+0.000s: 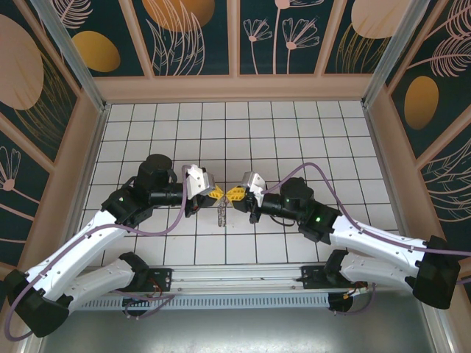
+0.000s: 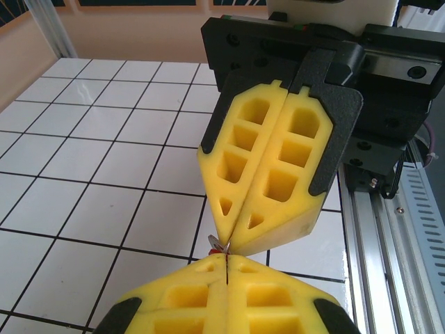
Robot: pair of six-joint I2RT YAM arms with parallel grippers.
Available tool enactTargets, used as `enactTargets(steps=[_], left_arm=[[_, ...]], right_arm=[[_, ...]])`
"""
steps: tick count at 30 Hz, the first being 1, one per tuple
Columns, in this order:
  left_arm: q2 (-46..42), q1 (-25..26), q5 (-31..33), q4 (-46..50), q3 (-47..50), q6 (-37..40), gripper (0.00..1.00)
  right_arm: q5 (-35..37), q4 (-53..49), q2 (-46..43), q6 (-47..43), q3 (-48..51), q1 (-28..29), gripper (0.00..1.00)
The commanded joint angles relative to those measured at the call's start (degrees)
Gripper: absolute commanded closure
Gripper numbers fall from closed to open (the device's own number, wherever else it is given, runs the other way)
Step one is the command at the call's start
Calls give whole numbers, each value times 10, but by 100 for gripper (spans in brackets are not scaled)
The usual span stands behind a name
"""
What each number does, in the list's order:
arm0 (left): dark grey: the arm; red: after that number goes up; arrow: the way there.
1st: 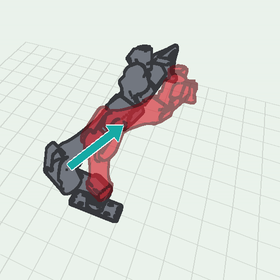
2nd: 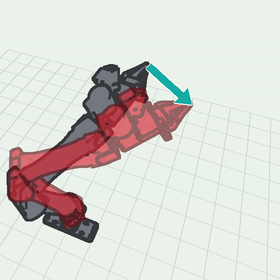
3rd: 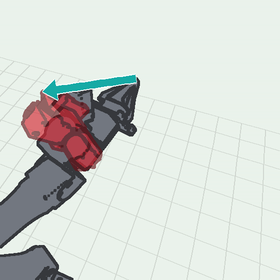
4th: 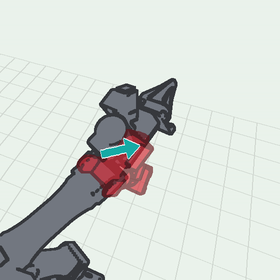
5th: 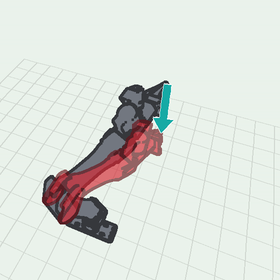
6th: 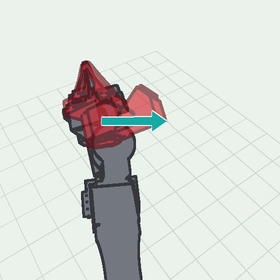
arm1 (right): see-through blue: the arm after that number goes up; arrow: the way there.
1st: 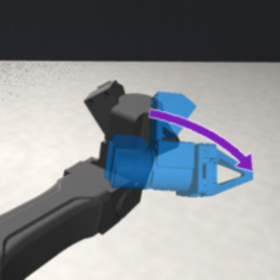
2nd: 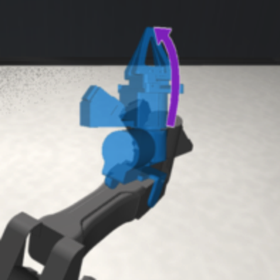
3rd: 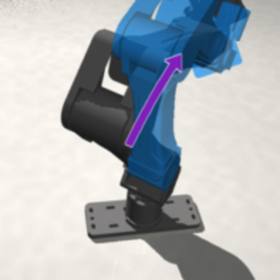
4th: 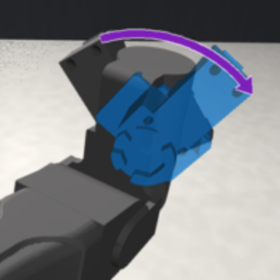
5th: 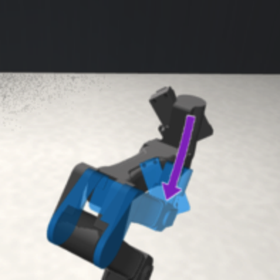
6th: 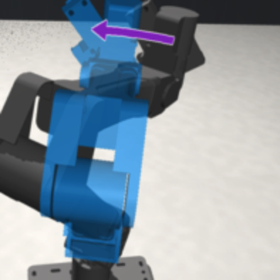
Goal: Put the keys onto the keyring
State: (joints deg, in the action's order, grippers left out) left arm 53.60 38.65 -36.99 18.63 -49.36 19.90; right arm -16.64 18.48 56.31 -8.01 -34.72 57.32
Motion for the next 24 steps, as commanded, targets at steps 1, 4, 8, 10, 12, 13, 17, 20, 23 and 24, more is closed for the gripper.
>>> enactTargets(steps=[1,4,8,10,12,13,17,20,23,24], left_arm=[[-11,3,-24,-45,-7,5,100],[-11,3,-23,-45,-7,5,100],[-11,2,-23,-45,-7,6,100],[-11,2,-23,-45,-7,6,100],[-11,3,-23,-45,-7,6,100],[-11,2,-23,-45,-7,6,100],[-11,2,-23,-44,-7,6,100],[-11,2,-22,-45,-7,6,100],[-12,3,-23,-45,-7,6,100],[-13,3,-23,-45,-7,6,100]], right_arm=[[-16,-15,7,11,-8,-3,100],[-21,-19,10,11,-13,-3,100],[-31,-20,12,11,-15,-3,100],[-36,-20,12,10,-16,-4,100],[-42,-20,12,12,-19,-4,100],[-46,-19,12,12,-19,-3,100],[-51,-16,8,13,-21,-4,100],[-54,-18,6,13,-24,-4,100],[-55,-20,4,15,-25,-3,100],[-54,-21,2,15,-24,-4,100]])
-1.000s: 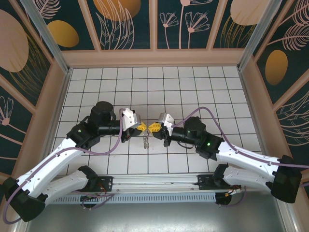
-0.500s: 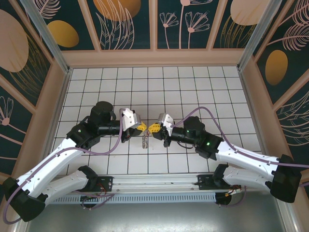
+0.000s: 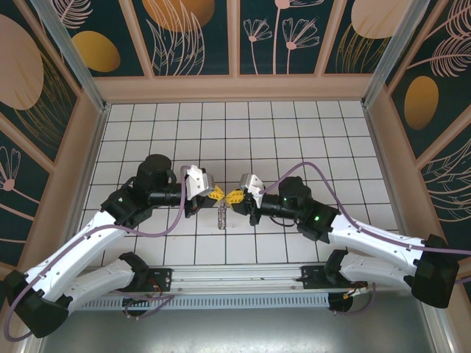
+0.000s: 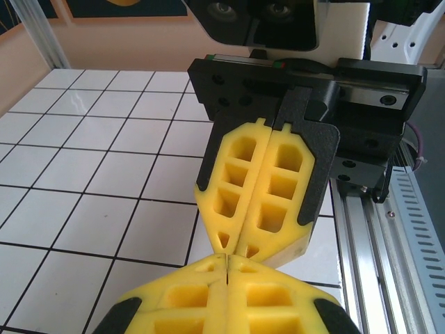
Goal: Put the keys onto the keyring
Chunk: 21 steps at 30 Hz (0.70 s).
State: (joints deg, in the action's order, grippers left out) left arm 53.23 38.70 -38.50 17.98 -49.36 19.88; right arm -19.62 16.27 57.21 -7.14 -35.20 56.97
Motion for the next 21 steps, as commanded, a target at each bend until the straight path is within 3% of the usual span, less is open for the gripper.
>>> enactTargets(steps=[1,21], left_arm=[[-9,2,-8,-38,-6,6,100],[-13,2,-15,-47,-7,0,100]], right_arm=[[-23,-1,-9,7,-20,0,100],[-30,-13,-48,12,-6,-6,100]])
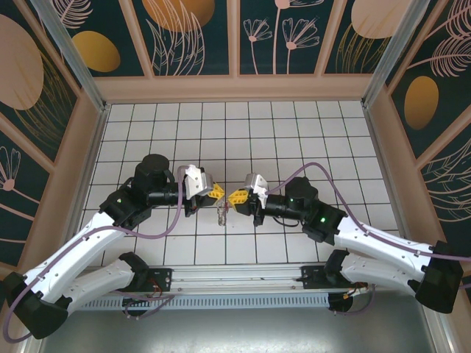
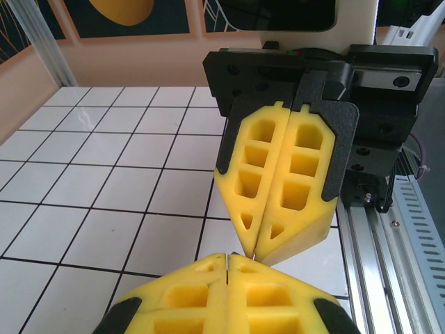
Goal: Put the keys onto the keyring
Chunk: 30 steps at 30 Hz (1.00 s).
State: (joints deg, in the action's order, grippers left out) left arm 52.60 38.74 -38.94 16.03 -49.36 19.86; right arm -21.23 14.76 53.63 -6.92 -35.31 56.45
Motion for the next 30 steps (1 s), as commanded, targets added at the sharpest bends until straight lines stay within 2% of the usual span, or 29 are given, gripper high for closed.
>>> enactTargets(steps=[1,14,22,26,30], left_arm=[[-6,2,-12,-28,-8,0,100],[-15,2,-43,-37,-5,-11,100],[-34,2,-69,-124,26,-77,100],[-34,2,-79,-160,41,-107,100],[-37,1,-94,-212,59,-148,100]], right_arm=[[-12,2,-11,9,-6,-1,100],[4,15,-14,19,-2,-7,100],[0,61,-44,24,35,-6,100],[-7,118,-83,27,72,-6,100],[-10,122,-93,18,76,-6,100]])
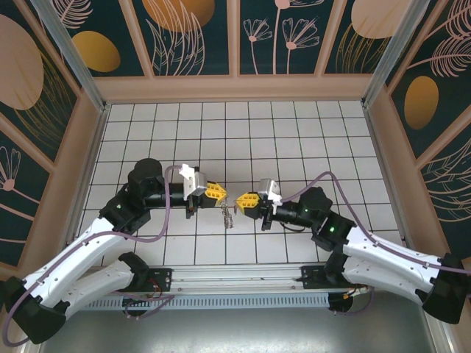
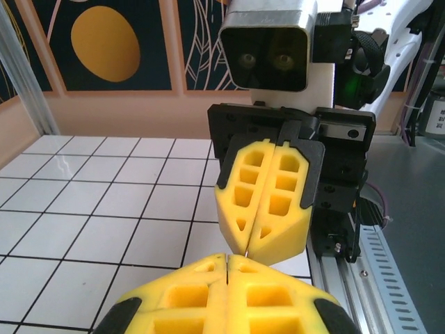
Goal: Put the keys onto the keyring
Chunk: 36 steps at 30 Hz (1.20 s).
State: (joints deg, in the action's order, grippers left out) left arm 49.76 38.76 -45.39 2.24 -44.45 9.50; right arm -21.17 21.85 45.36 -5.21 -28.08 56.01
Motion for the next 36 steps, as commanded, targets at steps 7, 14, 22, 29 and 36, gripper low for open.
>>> enactTargets(steps=[7,14,22,29,36], left_arm=[[-19,2,-43,-133,29,-100,100],[-22,1,-43,-144,32,-112,100],[-20,1,-43,-144,30,-111,100],[-19,1,-47,-138,31,-106,100],[-15,2,-52,-137,31,-101,100]], right_arm=[[-9,106,-3,-1,13,-1,100],[-19,126,9,0,11,5,100],[-24,129,23,0,1,11,100],[-13,131,28,2,-5,13,100],[-13,135,31,4,-10,12,100]])
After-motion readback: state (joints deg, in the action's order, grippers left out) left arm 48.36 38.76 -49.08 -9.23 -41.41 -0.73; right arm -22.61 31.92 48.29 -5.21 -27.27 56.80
